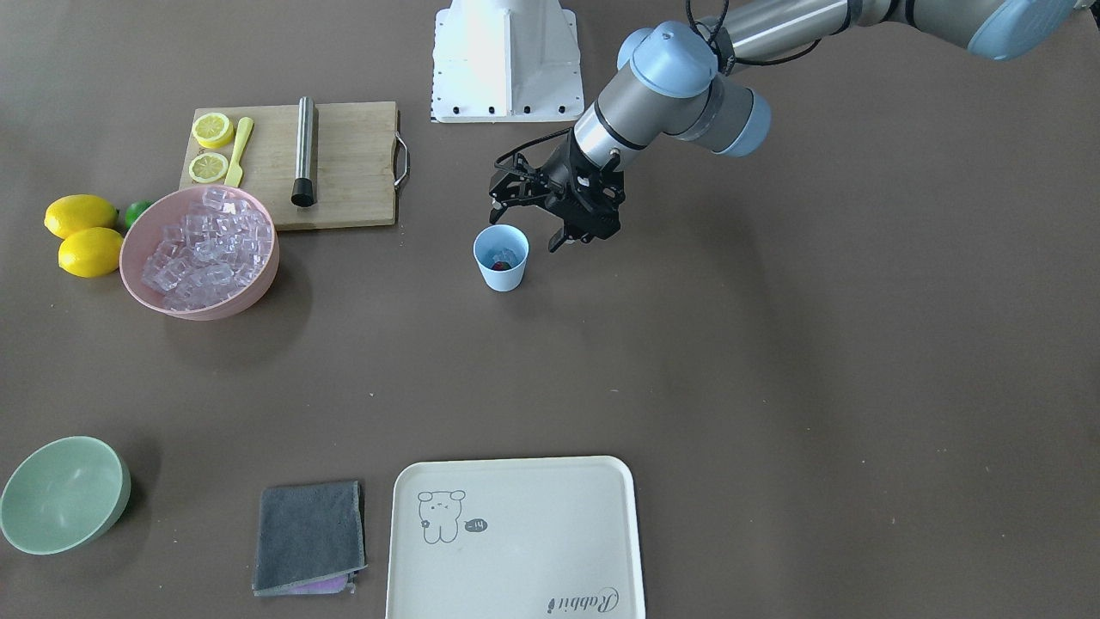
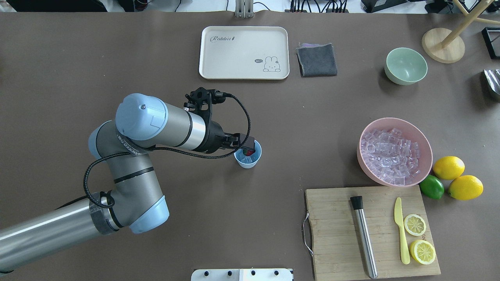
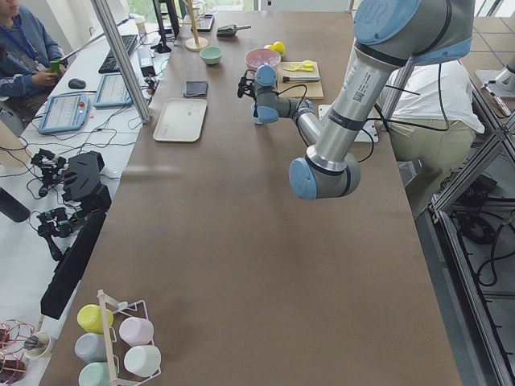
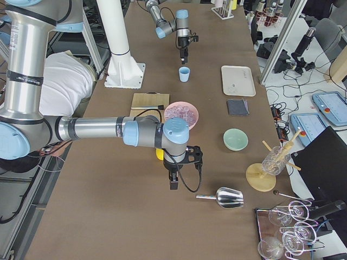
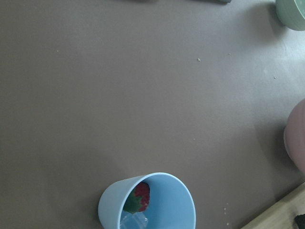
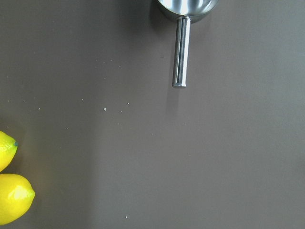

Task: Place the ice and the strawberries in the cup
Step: 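Open the left gripper to drop the strawberry into the cup and withdraw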

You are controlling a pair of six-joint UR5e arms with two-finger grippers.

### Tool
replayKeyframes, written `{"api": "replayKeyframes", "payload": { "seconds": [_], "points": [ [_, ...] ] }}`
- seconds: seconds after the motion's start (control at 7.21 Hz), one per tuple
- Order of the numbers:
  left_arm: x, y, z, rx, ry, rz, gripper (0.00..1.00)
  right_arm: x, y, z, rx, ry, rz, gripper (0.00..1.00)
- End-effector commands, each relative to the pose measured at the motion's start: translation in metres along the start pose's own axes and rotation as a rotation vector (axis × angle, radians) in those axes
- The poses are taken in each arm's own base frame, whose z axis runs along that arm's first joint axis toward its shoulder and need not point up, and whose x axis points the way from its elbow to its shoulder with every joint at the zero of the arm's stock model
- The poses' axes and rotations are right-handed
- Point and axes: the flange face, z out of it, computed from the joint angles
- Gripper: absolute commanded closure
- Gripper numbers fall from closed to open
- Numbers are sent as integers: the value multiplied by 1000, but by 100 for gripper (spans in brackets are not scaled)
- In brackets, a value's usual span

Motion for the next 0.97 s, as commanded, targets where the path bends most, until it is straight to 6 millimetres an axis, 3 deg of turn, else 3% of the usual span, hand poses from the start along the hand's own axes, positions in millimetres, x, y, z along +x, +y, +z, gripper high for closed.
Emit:
{"api": "replayKeyframes", "payload": {
  "seconds": [0.0, 0.14, 0.28, 0.42, 0.56, 0.69, 0.83],
  "points": [
    [-83, -20, -27, -34, -82, 39, 2, 1, 2, 2, -4, -1, 2, 0],
    [-155, -45, -68, -62, -137, 55, 2, 2, 2, 3, -6, -1, 4, 0],
    [-212, -57, -102, -62, -183, 84, 2, 4, 3, 5, -11, -2, 8, 0],
    [-282, -58, -141, -62, -253, 118, 3, 5, 4, 6, -14, -1, 8, 0],
    [-350, -63, -200, -83, -301, 212, 2, 4, 4, 7, -15, -1, 7, 0],
    [-402, -80, -273, -104, -333, 258, 2, 4, 4, 7, -15, -1, 7, 0],
    [-437, -88, -327, -123, -361, 292, 2, 5, 4, 6, -14, 1, 8, 0]
  ]
}}
